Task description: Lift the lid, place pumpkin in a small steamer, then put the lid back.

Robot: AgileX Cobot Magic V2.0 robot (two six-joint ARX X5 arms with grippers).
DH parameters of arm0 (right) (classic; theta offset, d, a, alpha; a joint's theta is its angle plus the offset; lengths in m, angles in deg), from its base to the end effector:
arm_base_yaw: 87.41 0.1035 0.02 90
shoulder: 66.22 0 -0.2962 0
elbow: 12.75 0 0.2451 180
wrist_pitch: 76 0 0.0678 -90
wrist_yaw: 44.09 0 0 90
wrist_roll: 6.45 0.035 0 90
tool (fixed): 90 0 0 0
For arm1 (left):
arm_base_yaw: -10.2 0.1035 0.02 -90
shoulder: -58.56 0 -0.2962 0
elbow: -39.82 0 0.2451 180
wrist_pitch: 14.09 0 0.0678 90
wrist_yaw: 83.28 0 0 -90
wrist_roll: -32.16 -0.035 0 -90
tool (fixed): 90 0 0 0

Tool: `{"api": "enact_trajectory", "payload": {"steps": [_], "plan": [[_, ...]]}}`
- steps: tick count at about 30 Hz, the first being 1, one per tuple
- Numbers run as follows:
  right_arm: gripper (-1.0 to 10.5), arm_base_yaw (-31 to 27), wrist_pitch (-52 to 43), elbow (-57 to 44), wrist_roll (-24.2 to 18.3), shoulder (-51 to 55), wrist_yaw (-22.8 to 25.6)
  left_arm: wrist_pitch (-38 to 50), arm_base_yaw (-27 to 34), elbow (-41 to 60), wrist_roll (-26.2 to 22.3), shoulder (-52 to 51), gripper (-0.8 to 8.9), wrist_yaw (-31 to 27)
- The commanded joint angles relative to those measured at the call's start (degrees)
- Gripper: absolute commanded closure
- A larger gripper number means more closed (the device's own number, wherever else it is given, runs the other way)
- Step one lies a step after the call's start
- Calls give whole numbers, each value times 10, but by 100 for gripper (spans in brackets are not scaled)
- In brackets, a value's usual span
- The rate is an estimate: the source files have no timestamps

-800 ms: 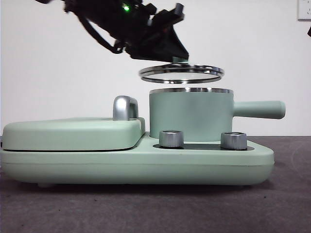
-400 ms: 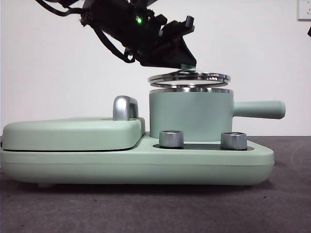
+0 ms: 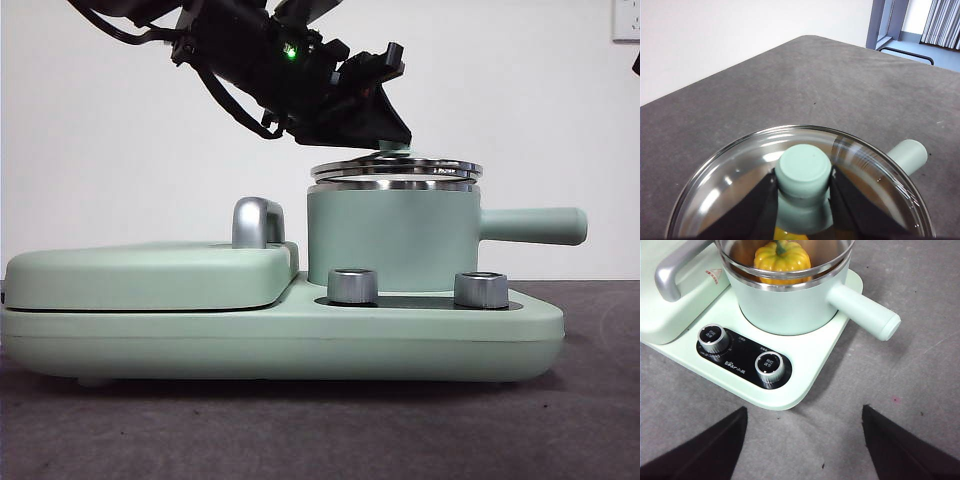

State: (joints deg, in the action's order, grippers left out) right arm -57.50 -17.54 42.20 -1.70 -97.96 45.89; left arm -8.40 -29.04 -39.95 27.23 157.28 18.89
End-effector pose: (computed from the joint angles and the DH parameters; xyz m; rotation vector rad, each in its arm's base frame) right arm 0.0670 0.0386 0.2966 -0.0818 0.6210 0.4799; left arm 0.3020 -0.2562 0.2933 0.1359 0.1942 -0.9030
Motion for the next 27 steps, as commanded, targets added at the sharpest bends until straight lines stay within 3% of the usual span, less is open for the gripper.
{"api": "enact_trajectory", "payload": {"steps": [1, 27], "plan": [[595, 4, -6, 0, 6, -3, 1, 20, -4, -18, -6, 9, 799, -2], [595, 3, -5, 0, 6, -3, 1, -15, -4, -17, -6, 32, 799, -7]]}}
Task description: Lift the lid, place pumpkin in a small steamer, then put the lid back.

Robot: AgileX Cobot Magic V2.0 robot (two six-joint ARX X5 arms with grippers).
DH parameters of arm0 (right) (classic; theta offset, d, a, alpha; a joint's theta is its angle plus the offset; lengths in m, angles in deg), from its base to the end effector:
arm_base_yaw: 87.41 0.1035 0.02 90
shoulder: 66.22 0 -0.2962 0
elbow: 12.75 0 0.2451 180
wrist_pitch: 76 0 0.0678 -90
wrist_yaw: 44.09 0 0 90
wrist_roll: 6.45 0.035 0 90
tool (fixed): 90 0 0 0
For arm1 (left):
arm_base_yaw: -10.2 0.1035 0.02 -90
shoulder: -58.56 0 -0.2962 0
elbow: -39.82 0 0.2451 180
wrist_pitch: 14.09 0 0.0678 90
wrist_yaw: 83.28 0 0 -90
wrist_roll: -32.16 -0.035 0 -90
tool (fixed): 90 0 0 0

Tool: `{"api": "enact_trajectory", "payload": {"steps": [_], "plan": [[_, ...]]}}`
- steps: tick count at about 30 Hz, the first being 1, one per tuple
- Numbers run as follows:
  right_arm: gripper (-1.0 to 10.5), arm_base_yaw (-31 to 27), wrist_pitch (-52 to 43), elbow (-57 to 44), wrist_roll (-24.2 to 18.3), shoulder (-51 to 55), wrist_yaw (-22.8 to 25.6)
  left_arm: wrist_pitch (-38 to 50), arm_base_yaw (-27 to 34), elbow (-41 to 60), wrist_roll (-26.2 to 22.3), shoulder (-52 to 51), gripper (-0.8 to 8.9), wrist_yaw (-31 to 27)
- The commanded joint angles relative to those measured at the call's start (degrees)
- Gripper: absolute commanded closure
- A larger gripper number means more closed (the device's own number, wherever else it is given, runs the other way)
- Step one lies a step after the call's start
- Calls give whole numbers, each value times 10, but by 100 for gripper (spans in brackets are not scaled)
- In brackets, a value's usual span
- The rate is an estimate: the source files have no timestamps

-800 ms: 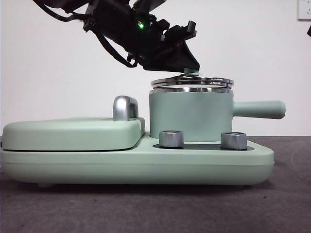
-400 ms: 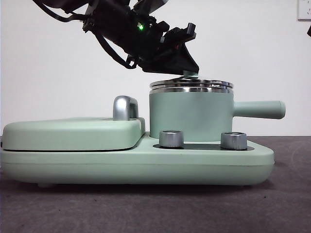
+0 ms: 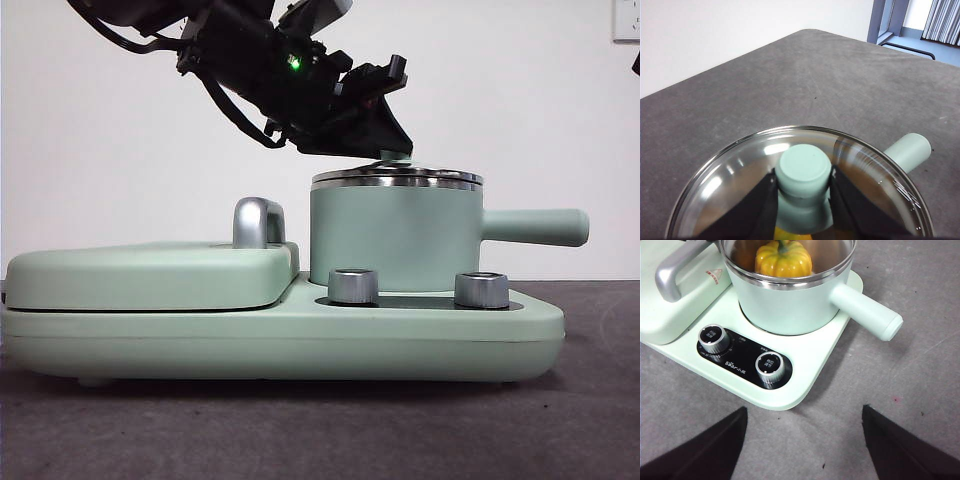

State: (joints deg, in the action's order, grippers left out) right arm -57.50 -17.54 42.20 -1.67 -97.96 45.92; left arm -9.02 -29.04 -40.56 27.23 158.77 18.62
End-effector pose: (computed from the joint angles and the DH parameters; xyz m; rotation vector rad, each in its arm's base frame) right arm 0.0670 0.0385 0.2966 -0.0815 0.6210 0.4792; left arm 0.3066 -0.2597 0.2859 0.1428 0.2205 -0.8985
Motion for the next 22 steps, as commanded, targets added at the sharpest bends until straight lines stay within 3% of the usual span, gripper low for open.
{"api": "enact_trajectory", "payload": {"steps": [1, 22], "plan": [[595, 3, -5, 0, 6, -3, 0, -15, -4, -11, -6, 17, 799, -4], [595, 3, -19, 0, 6, -3, 0, -117, 3, -11, -9, -10, 799, -24]]}}
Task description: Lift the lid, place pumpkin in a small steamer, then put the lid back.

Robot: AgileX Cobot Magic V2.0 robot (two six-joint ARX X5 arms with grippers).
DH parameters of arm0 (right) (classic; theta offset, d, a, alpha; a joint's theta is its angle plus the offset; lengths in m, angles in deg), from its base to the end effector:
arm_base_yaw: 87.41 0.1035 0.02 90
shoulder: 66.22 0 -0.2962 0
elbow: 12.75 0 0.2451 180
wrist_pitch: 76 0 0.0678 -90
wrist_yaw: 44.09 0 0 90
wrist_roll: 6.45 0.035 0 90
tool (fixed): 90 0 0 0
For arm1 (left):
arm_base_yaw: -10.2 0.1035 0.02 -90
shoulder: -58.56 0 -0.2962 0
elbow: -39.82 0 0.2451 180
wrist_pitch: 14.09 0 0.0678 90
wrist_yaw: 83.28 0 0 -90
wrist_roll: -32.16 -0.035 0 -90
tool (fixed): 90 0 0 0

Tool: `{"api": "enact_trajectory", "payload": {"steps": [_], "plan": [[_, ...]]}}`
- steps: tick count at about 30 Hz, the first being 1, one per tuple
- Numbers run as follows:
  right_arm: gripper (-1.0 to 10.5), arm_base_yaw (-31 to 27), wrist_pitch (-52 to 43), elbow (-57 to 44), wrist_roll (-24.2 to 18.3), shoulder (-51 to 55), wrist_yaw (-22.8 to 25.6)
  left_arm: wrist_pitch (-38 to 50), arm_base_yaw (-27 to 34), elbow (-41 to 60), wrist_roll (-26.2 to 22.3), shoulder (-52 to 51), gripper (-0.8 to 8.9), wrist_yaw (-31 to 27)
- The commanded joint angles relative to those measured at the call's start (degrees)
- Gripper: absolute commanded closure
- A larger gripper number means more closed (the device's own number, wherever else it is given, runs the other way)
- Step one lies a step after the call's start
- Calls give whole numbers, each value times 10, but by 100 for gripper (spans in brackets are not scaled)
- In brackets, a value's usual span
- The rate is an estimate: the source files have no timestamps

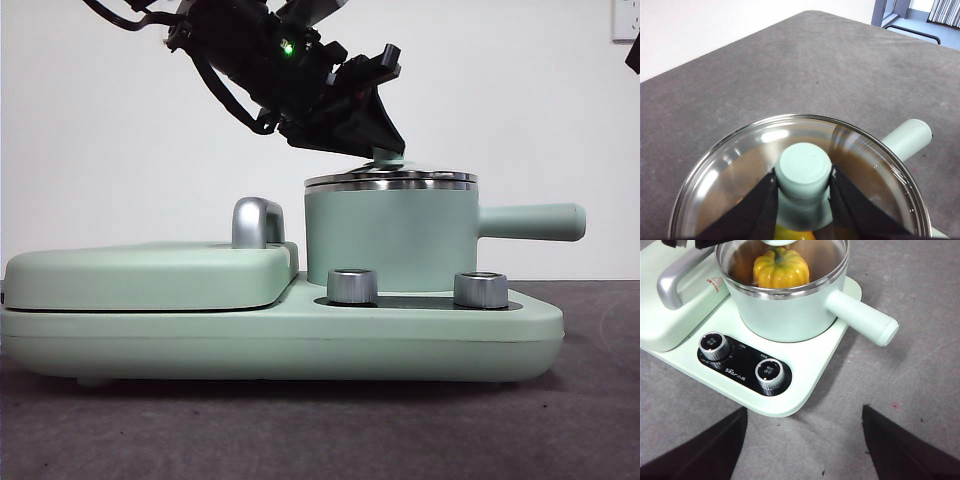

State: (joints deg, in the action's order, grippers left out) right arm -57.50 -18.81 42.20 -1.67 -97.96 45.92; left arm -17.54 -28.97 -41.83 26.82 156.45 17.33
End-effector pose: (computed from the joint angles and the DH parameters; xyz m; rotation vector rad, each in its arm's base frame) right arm 0.0681 0.0392 0.2985 -0.0755 0.5995 0.4813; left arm 0.3000 -0.2527 0.2939 0.1739 0.3035 -0.8760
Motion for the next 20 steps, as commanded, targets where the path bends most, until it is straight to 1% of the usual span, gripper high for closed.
{"api": "enact_trajectory", "payload": {"steps": [1, 7, 14, 20], "plan": [[595, 3, -6, 0, 6, -3, 0, -32, 2, 1, -3, 13, 799, -15], [595, 3, -6, 0, 6, -3, 0, -16, 2, 1, 0, 13, 798, -18], [594, 3, -6, 0, 6, -3, 0, 43, -1, 1, 0, 13, 795, -17], [595, 3, -6, 0, 6, -3, 0, 37, -2, 1, 0, 13, 794, -17]]}}
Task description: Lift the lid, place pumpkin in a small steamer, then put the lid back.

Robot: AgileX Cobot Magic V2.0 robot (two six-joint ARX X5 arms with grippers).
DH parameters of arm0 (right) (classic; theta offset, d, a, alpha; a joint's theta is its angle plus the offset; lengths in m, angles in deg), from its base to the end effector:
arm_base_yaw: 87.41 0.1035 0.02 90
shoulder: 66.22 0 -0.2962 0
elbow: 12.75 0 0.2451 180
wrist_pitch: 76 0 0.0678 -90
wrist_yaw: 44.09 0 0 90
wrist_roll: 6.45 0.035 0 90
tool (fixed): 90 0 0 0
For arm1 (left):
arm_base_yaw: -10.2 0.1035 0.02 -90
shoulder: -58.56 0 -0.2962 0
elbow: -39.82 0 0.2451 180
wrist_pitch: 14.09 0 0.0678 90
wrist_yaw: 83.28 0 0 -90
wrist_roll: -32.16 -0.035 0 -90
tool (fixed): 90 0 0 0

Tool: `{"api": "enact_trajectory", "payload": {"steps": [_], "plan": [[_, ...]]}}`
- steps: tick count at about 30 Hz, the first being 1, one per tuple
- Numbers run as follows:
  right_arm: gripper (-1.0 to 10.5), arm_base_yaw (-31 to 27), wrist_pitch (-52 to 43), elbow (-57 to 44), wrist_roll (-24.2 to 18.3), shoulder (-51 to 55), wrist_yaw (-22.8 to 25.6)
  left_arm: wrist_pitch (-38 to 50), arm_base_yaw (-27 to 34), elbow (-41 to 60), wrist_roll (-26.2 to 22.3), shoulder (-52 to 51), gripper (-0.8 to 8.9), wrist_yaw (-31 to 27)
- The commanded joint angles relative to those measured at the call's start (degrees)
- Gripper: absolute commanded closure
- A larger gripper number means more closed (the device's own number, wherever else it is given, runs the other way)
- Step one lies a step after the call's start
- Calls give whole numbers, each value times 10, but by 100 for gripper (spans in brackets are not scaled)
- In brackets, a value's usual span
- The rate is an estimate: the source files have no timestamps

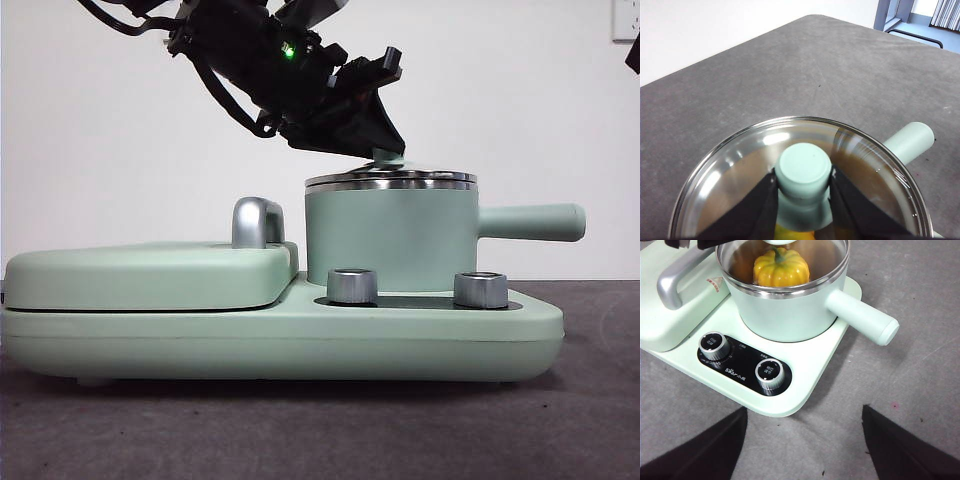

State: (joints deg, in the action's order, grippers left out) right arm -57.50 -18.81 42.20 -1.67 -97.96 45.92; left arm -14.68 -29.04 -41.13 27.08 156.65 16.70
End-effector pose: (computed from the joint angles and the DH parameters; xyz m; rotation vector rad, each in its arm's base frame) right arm 0.0681 0.0392 0.2985 -0.0755 0.5995 0.4813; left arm 0.3008 -0.2535 0.2934 0.1631 0.2709 -0.8656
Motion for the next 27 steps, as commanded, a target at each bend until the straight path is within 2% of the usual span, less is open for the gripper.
{"api": "enact_trajectory", "payload": {"steps": [1, 6, 9, 12, 21, 27], "plan": [[595, 3, -6, 0, 6, -3, 0, 10, -2, -6, -2, 11, 793, -10], [594, 3, -6, 0, 6, -3, 0, 10, -5, -6, -2, 11, 756, -10], [595, 3, -6, 0, 6, -3, 0, 10, -6, -6, -2, 11, 642, -9], [595, 3, -6, 0, 6, -3, 0, 10, -9, -6, -2, 11, 590, -9], [595, 3, -6, 0, 6, -3, 0, 12, -14, -6, 3, 4, 591, -9], [595, 3, -6, 0, 5, -3, 0, -17, -11, -6, 22, -42, 591, -9]]}}
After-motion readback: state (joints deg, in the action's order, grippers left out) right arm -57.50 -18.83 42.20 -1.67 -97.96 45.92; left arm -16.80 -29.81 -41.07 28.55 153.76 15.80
